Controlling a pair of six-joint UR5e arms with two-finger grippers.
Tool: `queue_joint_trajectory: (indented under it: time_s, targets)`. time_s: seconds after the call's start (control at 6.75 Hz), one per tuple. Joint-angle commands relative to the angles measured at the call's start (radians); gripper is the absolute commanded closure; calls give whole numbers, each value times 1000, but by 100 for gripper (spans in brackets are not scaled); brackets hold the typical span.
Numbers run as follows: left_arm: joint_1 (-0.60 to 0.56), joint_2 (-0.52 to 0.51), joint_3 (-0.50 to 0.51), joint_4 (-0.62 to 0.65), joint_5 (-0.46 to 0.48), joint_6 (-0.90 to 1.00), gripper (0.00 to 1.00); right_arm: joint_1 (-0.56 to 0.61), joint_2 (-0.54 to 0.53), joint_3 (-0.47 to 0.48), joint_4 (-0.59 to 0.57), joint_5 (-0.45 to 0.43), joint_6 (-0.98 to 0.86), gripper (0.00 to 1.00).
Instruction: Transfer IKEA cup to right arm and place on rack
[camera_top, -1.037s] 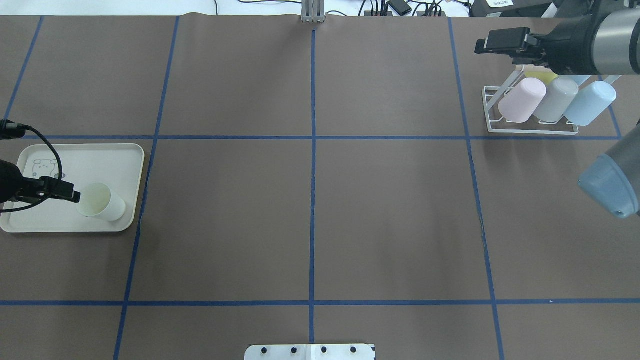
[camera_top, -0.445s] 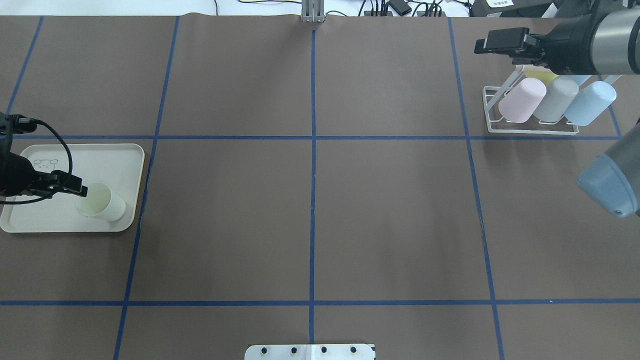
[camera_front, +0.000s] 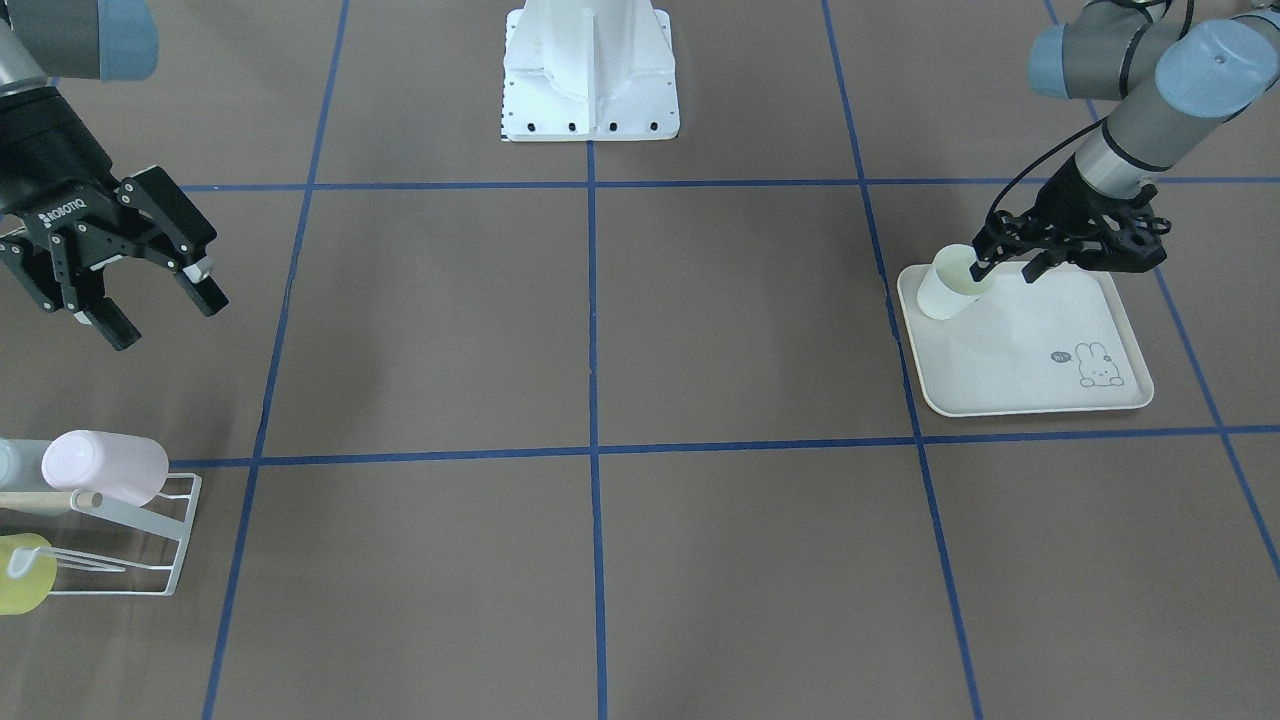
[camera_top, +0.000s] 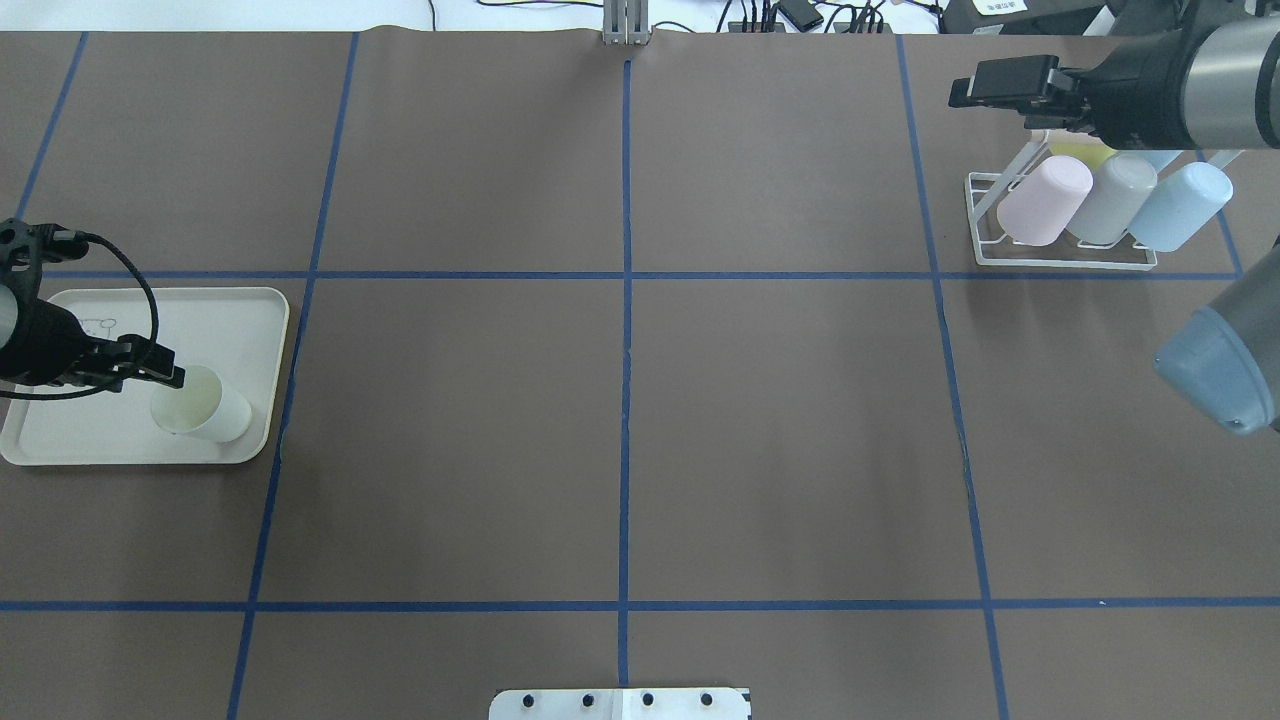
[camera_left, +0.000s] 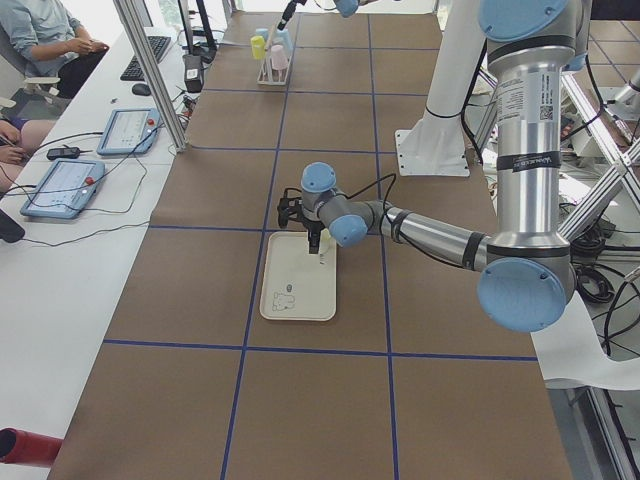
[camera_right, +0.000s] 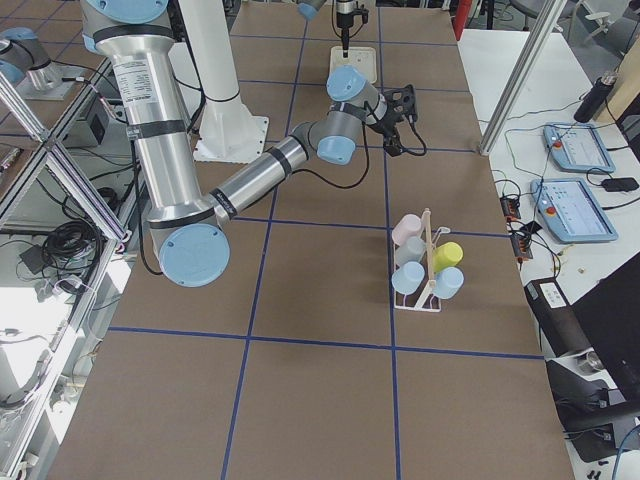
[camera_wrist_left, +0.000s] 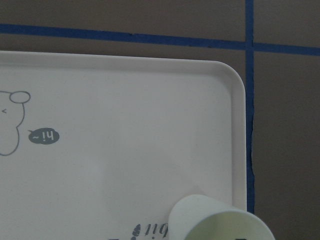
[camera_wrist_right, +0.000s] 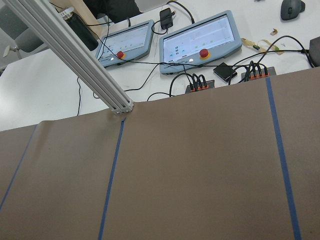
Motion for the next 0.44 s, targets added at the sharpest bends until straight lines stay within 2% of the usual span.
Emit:
queue_joint_trajectory:
  time_s: [0.0, 0.3]
  targets:
    - [5, -6, 7, 0, -2, -1, 26, 0, 0, -2, 0, 0, 0, 0]
    - [13, -9, 15, 0, -5, -1, 28, 0, 0, -2, 0, 0, 0, 0]
